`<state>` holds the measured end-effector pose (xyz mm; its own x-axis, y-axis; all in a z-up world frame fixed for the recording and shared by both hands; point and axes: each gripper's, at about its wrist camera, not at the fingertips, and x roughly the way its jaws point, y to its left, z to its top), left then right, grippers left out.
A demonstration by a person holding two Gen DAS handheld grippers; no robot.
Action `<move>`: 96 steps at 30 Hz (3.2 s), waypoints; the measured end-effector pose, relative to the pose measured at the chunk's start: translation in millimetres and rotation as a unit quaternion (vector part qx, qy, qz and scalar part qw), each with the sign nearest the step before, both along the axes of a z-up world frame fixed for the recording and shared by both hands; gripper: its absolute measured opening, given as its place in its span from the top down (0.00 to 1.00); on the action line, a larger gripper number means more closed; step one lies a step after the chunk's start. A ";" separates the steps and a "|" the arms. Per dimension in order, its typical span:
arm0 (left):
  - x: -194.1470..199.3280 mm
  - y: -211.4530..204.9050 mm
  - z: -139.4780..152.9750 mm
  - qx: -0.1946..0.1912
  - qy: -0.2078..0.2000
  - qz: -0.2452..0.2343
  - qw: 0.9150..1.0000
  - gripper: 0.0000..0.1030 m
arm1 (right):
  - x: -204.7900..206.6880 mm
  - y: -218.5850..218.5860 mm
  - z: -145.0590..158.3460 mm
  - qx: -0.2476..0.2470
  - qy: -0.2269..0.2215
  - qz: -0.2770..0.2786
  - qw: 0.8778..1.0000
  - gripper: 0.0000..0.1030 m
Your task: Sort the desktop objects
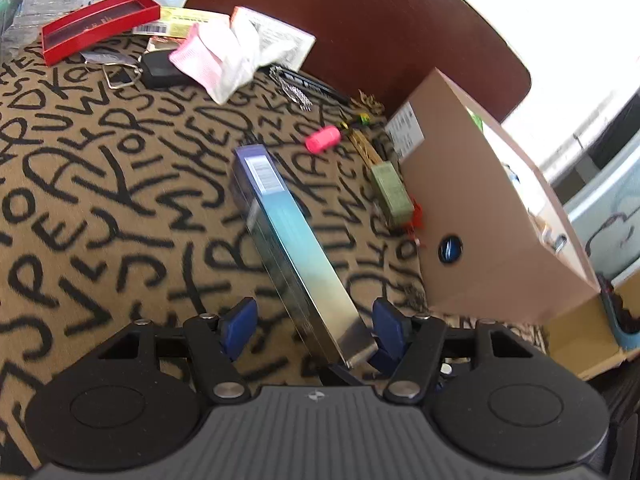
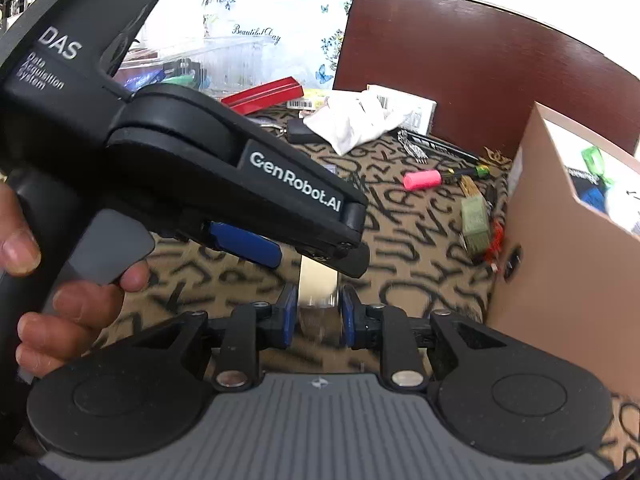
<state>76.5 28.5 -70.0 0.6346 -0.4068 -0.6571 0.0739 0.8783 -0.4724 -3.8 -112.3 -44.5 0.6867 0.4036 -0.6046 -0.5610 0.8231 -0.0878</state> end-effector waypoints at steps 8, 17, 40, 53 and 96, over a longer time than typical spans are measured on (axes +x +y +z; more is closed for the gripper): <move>16.5 -2.1 9.4 0.026 -0.010 0.035 0.999 0.41 | 2.0 -8.3 2.3 0.015 -0.010 -0.018 1.000 0.78; 35.3 -3.3 2.9 0.036 0.003 0.038 0.999 0.57 | 15.1 -1.7 -4.8 0.024 0.003 -0.010 1.000 0.77; 17.6 -18.2 21.1 0.054 -0.035 0.020 0.998 0.66 | 10.9 11.3 -5.4 0.016 -0.022 0.013 1.000 0.76; -2.2 -58.5 105.7 0.060 -0.163 -0.012 0.985 0.66 | -6.3 -24.0 53.1 0.045 -0.152 -0.019 0.987 0.76; 60.0 -177.0 102.1 0.038 -0.210 -0.136 0.968 0.07 | 69.3 -142.9 49.2 0.034 -0.167 -0.214 0.962 0.13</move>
